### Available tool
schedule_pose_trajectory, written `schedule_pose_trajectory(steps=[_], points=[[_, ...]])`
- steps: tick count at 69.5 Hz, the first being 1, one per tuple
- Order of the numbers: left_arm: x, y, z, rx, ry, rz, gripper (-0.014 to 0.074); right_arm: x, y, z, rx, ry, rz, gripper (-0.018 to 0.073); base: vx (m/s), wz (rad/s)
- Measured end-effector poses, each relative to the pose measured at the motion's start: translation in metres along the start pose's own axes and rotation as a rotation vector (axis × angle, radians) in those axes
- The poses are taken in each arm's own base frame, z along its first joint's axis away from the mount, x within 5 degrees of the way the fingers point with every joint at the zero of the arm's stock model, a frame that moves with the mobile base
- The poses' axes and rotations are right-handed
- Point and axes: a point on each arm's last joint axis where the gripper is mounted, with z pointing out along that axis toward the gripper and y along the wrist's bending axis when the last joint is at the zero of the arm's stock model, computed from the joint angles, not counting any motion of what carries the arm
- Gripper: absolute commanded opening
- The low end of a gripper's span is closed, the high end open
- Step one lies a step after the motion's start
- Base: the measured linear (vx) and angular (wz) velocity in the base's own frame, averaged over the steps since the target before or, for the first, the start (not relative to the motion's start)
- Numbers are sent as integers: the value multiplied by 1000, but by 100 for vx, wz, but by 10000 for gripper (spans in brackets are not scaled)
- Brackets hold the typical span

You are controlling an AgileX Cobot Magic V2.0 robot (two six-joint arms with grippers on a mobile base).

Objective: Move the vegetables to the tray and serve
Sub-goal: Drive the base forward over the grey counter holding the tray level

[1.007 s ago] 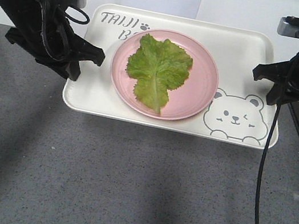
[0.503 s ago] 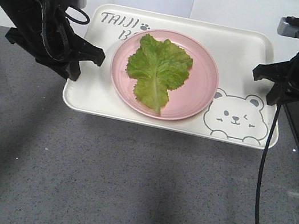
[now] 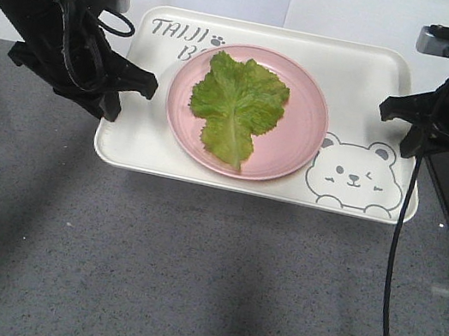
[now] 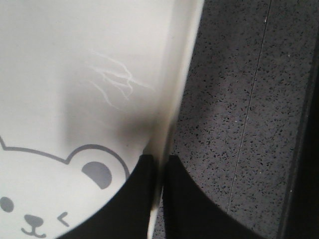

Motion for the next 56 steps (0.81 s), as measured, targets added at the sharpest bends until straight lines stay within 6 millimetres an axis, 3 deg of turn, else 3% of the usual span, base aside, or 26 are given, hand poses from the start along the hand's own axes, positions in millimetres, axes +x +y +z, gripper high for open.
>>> schedule_pose_trajectory(steps=[56], points=[[0, 0, 0, 0, 0, 0, -6, 0, 0, 0, 0, 0, 0, -6, 0, 0]])
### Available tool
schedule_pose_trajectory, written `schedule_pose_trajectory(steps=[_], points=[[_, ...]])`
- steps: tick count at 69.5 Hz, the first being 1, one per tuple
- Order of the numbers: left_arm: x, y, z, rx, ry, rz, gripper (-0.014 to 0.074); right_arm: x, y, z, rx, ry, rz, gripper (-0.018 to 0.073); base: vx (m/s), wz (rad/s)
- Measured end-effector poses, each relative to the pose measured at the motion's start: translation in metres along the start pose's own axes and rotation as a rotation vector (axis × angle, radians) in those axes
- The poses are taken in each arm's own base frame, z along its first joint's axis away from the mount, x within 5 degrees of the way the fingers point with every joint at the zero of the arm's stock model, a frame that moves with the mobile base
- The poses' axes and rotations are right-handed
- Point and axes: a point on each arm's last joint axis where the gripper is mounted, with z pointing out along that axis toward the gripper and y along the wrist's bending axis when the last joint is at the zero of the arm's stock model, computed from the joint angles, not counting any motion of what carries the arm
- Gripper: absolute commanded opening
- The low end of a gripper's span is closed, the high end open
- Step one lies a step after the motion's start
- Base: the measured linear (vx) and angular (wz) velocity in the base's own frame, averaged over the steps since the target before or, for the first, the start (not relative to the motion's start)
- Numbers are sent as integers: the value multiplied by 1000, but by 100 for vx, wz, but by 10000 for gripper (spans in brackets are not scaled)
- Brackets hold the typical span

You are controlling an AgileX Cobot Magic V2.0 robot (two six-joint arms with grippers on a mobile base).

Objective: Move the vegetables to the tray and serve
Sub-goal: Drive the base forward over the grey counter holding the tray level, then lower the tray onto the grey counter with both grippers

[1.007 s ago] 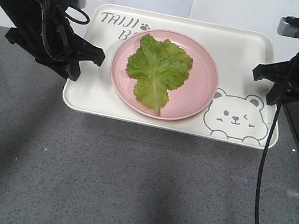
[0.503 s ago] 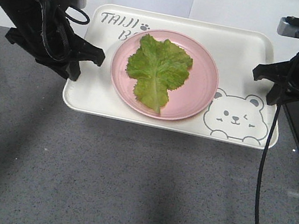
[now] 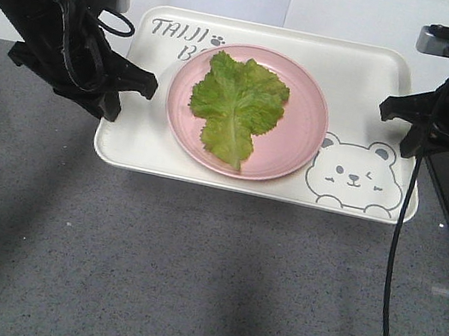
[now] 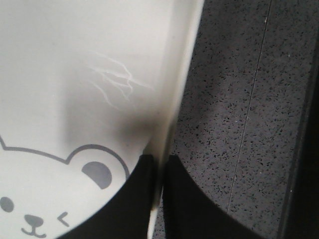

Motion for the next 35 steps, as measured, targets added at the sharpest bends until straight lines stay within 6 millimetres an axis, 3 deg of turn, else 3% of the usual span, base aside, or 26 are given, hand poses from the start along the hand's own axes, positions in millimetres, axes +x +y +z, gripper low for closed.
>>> schedule_pose_trajectory(steps=[35], points=[[0, 0, 0, 0, 1, 0, -6, 0, 0, 0, 0, 0, 0, -6, 0, 0]])
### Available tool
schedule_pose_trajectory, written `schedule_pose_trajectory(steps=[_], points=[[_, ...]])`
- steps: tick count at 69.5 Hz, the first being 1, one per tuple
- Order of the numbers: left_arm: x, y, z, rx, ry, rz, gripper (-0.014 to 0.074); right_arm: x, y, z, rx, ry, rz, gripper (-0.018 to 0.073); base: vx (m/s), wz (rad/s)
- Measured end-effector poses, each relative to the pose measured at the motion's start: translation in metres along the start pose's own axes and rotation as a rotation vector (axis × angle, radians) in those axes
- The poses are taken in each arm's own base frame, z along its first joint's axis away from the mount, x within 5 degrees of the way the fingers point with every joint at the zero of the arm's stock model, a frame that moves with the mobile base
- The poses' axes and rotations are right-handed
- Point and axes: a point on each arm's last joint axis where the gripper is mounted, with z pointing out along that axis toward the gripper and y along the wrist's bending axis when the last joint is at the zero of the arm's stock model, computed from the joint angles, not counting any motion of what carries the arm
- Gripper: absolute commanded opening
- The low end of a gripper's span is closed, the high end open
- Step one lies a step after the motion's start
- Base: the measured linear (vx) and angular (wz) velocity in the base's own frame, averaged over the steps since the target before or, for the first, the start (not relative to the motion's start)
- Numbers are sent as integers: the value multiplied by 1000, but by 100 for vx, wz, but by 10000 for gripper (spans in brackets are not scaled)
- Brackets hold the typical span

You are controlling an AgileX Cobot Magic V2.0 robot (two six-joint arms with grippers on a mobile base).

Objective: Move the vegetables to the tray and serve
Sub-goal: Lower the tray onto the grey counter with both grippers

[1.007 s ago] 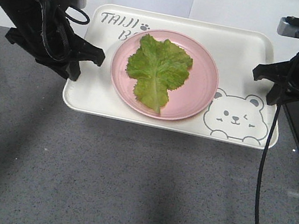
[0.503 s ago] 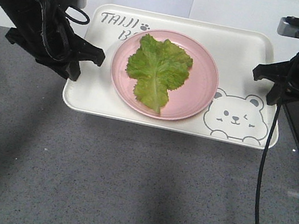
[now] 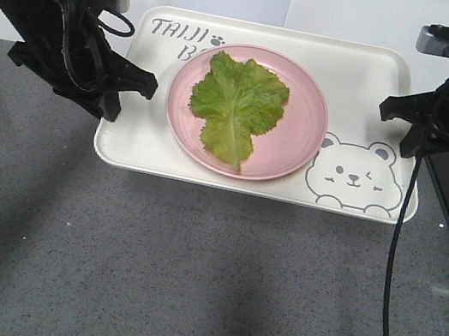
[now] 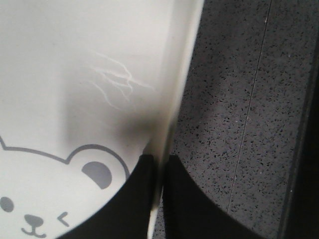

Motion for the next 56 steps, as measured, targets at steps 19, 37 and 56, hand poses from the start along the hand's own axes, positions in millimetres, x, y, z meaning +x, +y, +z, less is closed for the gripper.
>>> schedule_pose_trajectory(steps=[19, 37, 56], points=[[2, 4, 0, -44, 27, 12, -6, -1, 4, 1, -47, -4, -3, -6, 0, 0], [2, 9, 0, -101, 21, 31, -6, -4, 5, 22, -99, 30, 6, -6, 0, 0], [-1, 13, 25, -119, 79, 29, -6, -7, 0, 55, -110, 83, 10, -3, 0, 0]])
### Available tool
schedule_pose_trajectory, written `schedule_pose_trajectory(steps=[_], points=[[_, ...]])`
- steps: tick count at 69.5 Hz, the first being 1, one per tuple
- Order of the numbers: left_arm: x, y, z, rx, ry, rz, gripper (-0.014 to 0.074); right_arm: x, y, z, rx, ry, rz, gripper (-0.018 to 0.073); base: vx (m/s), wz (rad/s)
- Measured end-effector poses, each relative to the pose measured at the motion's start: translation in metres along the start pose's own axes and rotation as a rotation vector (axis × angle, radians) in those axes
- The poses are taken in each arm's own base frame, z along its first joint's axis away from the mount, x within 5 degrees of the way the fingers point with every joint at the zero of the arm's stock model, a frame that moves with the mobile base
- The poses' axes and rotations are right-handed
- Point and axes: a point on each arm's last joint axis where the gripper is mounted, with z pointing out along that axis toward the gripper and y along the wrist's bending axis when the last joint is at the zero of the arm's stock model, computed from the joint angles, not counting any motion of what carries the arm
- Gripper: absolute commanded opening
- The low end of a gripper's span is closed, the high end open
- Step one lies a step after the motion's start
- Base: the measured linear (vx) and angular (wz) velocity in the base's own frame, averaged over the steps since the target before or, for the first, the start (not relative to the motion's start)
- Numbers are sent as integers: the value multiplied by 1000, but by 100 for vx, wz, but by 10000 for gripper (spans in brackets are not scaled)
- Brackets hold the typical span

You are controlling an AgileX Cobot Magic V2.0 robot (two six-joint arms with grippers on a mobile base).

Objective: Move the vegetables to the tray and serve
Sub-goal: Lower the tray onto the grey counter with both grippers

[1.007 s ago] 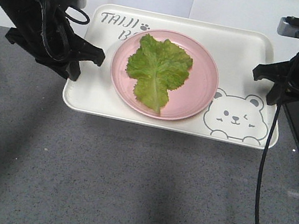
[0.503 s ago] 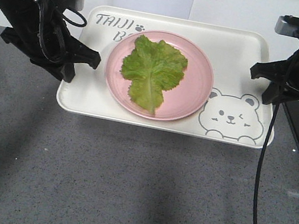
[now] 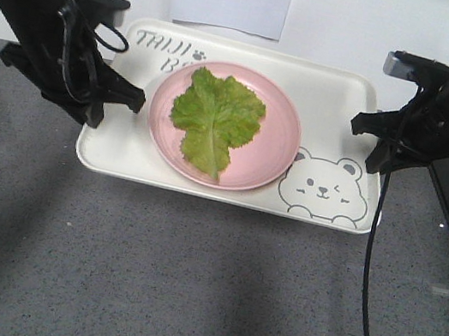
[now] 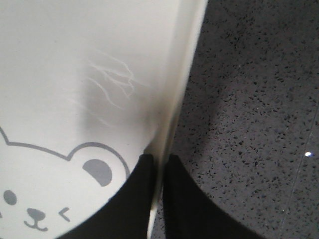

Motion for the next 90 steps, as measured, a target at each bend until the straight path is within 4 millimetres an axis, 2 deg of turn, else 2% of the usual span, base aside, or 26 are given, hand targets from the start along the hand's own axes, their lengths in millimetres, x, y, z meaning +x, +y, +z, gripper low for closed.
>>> schedule_pose_trajectory(steps=[13, 29, 46, 74, 90], points=[[-5, -1, 36, -2, 76, -6, -6, -2, -7, 16, 23, 24, -5, -2, 0, 0], [-6, -3, 61, 6, 129, -17, -6, -3, -12, 31, 34, 51, -22, 0, 0, 0], [-7, -2, 74, -1, 153, -16, -6, -3, -17, 47, 33, 80, -17, 4, 0, 0], [-7, -3, 88, 2, 176, -18, -6, -3, -18, 48, 46, 83, -25, 23, 0, 0], [-7, -4, 88, 3, 176, -18, -1, -2, -18, 47, 47, 91, -42, 92, 0, 0]])
